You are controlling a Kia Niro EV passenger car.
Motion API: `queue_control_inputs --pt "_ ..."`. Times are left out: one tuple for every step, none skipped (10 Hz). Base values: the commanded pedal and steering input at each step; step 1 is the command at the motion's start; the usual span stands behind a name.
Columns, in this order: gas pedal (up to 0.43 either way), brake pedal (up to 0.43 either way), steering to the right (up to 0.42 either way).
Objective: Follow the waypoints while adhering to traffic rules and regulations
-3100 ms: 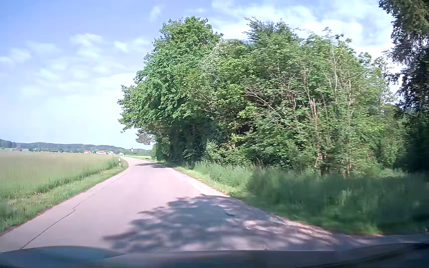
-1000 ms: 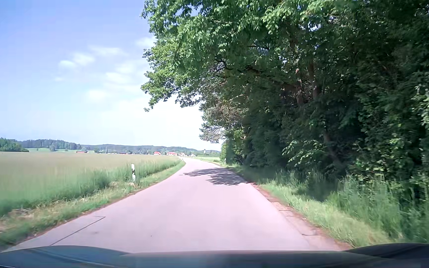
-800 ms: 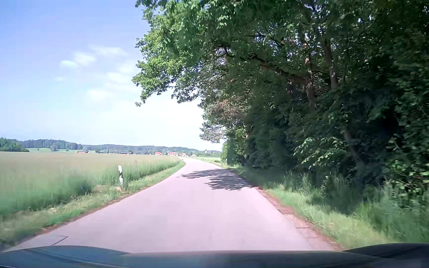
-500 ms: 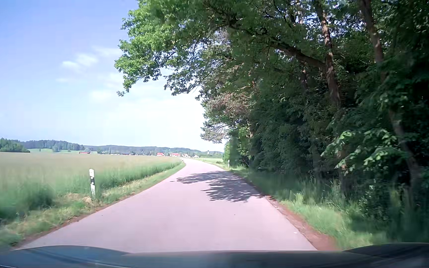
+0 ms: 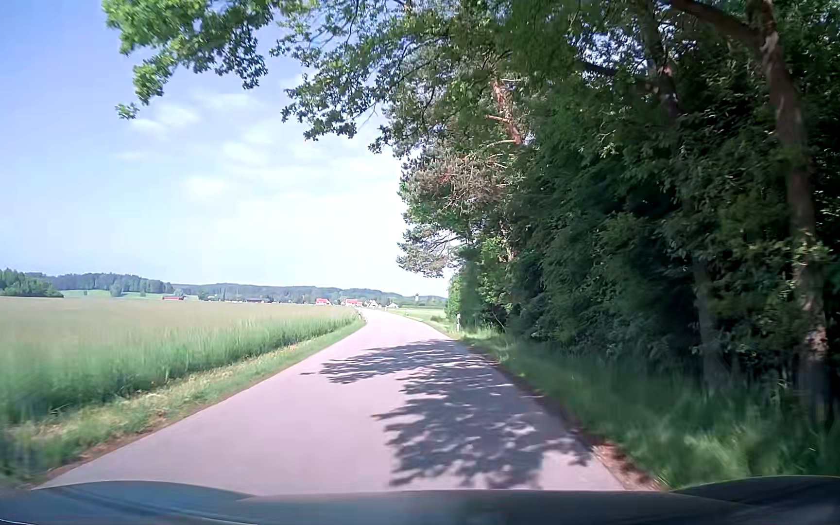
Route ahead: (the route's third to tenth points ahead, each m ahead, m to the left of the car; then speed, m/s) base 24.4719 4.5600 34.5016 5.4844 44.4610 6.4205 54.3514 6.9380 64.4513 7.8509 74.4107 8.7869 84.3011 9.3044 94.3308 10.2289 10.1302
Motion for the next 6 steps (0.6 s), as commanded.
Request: queue_control_inputs --pt "0.240 0.000 -0.022" --pt "0.240 0.000 -0.022" --pt "0.248 0.000 -0.022" --pt "0.248 0.000 -0.022" --pt "0.248 0.000 -0.022" --pt "0.248 0.000 -0.022"
